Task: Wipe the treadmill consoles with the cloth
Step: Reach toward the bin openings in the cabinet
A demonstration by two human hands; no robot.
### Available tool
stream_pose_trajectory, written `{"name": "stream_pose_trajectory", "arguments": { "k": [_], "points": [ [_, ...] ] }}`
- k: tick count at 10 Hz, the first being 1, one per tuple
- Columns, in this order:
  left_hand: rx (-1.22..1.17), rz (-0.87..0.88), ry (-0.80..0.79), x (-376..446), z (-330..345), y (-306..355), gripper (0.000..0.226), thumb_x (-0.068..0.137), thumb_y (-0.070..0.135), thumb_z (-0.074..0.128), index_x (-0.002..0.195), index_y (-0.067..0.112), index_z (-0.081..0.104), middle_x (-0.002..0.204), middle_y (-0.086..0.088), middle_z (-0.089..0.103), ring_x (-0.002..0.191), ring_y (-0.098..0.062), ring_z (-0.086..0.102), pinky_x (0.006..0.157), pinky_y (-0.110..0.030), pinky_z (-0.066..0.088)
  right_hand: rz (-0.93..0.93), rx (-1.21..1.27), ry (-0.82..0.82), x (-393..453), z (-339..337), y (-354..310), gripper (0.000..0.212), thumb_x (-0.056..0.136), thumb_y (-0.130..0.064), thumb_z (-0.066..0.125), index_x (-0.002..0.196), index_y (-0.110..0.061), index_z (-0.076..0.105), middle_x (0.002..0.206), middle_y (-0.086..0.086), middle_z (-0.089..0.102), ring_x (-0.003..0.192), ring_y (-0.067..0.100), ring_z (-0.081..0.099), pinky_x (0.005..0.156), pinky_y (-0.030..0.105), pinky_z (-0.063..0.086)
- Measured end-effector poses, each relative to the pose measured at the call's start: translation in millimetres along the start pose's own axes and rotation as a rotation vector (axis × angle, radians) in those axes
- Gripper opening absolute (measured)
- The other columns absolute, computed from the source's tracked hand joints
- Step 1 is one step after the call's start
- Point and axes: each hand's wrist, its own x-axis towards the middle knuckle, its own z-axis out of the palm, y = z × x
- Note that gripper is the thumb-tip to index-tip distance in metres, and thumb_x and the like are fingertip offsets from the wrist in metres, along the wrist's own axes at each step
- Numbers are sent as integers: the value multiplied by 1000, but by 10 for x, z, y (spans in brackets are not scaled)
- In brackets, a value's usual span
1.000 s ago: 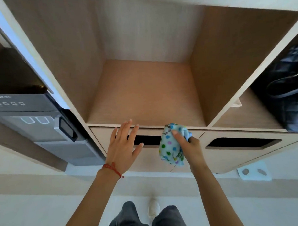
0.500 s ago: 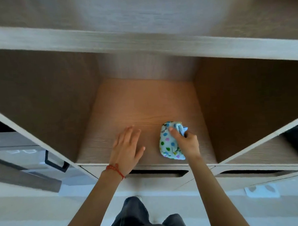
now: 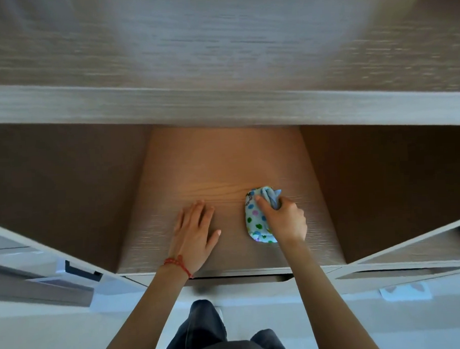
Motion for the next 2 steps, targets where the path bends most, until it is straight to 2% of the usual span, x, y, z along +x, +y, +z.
{"name": "stream_pose_trajectory", "arguments": {
  "k": [1,2],
  "points": [
    [-1,14,41,-22,32,-5,56,85,43,37,118,3,60,123,-21,57,112,-36,57,92,-56,42,-44,-36,18,-13,-66,64,52,77,-62,57,89,-12,61,90,9,65,80,26,58,64,30,43],
    [-32,-11,61,-92,4,71,57,86,44,37,121,4,59,126,-20,55,114,-38,54,90,-55,46,-125,-48,20,-99,-175,145,47,81,-55,57,108,-17,58,103,8,65,91,27,61,71,34,50]
  ]
}}
